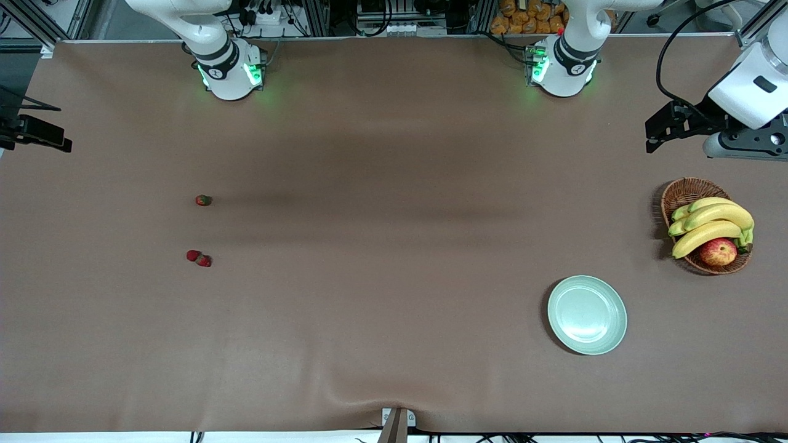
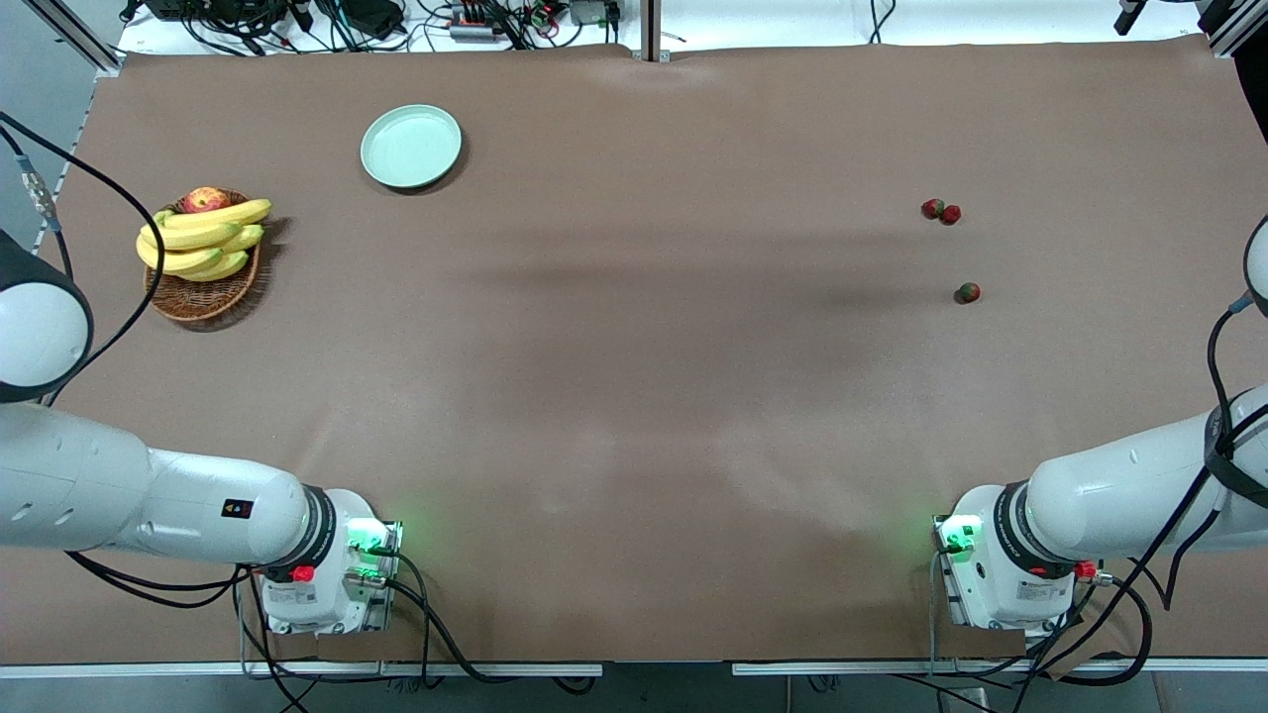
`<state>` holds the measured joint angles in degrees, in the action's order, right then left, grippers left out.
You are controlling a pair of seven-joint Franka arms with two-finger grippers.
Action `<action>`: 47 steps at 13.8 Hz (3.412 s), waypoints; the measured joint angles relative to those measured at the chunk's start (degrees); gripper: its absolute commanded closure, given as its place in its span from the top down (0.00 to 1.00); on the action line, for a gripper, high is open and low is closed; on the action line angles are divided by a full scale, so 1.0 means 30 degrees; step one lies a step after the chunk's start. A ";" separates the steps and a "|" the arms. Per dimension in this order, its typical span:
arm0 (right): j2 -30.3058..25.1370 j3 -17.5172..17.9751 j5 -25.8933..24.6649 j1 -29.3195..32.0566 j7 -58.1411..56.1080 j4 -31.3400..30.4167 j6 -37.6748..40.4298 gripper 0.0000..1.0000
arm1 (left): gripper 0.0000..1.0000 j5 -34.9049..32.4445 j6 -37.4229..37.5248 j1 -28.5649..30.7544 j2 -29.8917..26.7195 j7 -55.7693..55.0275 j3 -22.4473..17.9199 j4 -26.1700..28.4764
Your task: Collect all strawberries into plate
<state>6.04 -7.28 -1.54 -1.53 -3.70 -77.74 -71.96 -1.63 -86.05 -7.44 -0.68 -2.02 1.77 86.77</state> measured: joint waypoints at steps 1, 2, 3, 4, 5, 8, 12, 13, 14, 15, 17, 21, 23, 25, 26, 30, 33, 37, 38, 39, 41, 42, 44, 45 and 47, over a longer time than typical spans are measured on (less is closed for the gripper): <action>0.0000 0.0009 0.0000 -0.0001 0.0000 0.0000 -0.0001 1.00 | 1.00 0.0002 0.0000 0.0000 0.0000 0.0000 0.0000 0.0000; 0.0000 0.0015 0.0000 -0.0005 0.0000 0.0000 -0.0001 1.00 | 1.00 0.0025 0.0000 0.0000 0.0000 0.0000 0.0000 0.0000; 0.0000 0.0020 0.0001 -0.0022 0.0000 0.0001 -0.0011 1.00 | 1.00 0.0047 0.0000 0.0000 0.0000 0.0000 0.0000 0.0000; 0.0000 0.0026 0.0001 -0.0051 0.0000 0.0001 -0.0029 1.00 | 1.00 0.0051 0.0000 0.0001 0.0000 0.0000 -0.0001 0.0000; 0.0000 0.0032 0.0001 -0.0073 0.0000 0.0001 -0.0039 1.00 | 1.00 0.0052 0.0000 0.0001 0.0000 0.0000 0.0000 0.0000; 0.0000 0.0033 0.0001 -0.0080 -0.0012 0.0008 -0.0043 1.00 | 1.00 0.0053 0.0000 0.0000 0.0000 0.0000 0.0000 0.0000; 0.0066 0.0089 0.0021 -0.0220 -0.0027 -0.0014 -0.0742 1.00 | 1.00 0.0431 0.0000 0.0003 0.0001 0.0000 -0.0010 0.0000; 0.0136 0.0124 0.0021 -0.0314 -0.0027 -0.0041 -0.1199 1.00 | 1.00 0.0501 0.0000 0.0005 0.0001 0.0000 -0.0025 0.0000; 0.0229 0.0160 0.0021 -0.0427 -0.0027 -0.0091 -0.1590 1.00 | 1.00 0.0528 0.0000 0.0010 0.0001 0.0000 -0.0042 0.0000; 0.0353 0.0201 0.0022 -0.0543 -0.0027 -0.0195 -0.2024 1.00 | 1.00 0.0542 0.0000 0.0019 0.0001 0.0000 -0.0053 0.0000; 0.0707 0.0233 0.0021 -0.0650 -0.0026 -0.0661 -0.3170 1.00 | 1.00 0.0556 0.0000 0.0027 0.0001 0.0000 -0.0065 0.0000; 0.2318 0.0234 0.0021 -0.0664 -0.0026 -0.2063 -0.5955 1.00 | 1.00 0.0559 -0.0001 0.0139 0.0001 0.0000 -0.0111 -0.0004; 0.3353 0.0241 0.0022 -0.0782 -0.0026 -0.2638 -0.7501 1.00 | 1.00 0.0593 -0.0001 0.0207 0.0001 0.0000 -0.0115 -0.0002; 0.4301 0.0243 0.0022 -0.0980 -0.0013 -0.3243 -0.8883 1.00 | 1.00 0.0721 0.0000 0.0210 0.0001 0.0000 -0.0114 0.0000; 0.4738 0.0244 0.0022 -0.1034 -0.0009 -0.3574 -0.9653 1.00 | 1.00 0.0752 0.0004 0.0210 0.0001 0.0000 -0.0114 0.0008; 0.6708 0.0286 0.0022 -0.1074 -0.0204 -0.4983 -1.3283 1.00 | 1.00 0.0788 0.0036 0.0206 0.0002 0.0000 -0.0048 0.0037; 0.7961 0.0618 0.0022 -0.1113 -0.2764 -0.5316 -1.4575 1.00 | 1.00 0.0792 0.0037 0.0206 0.0024 0.0000 -0.0038 0.0046; 0.8831 0.1240 0.0022 -0.1155 -0.7058 -0.5353 -1.5121 1.00 | 1.00 0.0792 0.0037 0.0288 0.0024 0.0000 -0.0121 0.0044; 0.9052 0.1281 0.0022 -0.1156 -0.8006 -0.5374 -1.5510 1.00 | 1.00 0.0792 0.0037 0.0326 0.0024 0.0000 -0.0126 0.0040; 0.9303 0.1276 0.0022 -0.1140 -0.8795 -0.5409 -1.5821 1.00 | 1.00 0.0792 0.0037 0.0343 0.0023 0.0000 -0.0130 0.0036; 0.9770 0.1247 0.0022 -0.1074 -0.9784 -0.5446 -1.6208 1.00 | 1.00 0.0792 0.0037 0.0344 0.0023 0.0000 -0.0129 0.0036; 0.9991 0.1241 0.0022 -0.1035 -0.9999 -0.5458 -1.6277 1.00 | 1.00 0.0792 0.0037 0.0343 0.0023 0.0000 -0.0126 0.0037; 1.0415 0.1236 0.0022 -0.0907 -1.0199 -0.5478 -1.6307 1.00 | 1.00 0.0792 0.0039 0.0343 0.0024 0.0000 -0.0124 0.0049; 1.0593 0.1235 0.0022 -0.0844 -1.0310 -0.5485 -1.6307 1.00 | 1.00 0.0792 0.0042 0.0343 0.0024 0.0000 -0.0125 0.0060; 1.0843 0.1235 0.0022 -0.0797 -1.0569 -0.5508 -1.6309 1.00 | 1.00 0.0792 0.0050 0.0344 0.0038 0.0000 -0.0129 0.0104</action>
<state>38.57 -3.57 -1.48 -3.92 -35.40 -94.26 -120.88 0.75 -85.90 -6.41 -0.56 -2.02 1.38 87.09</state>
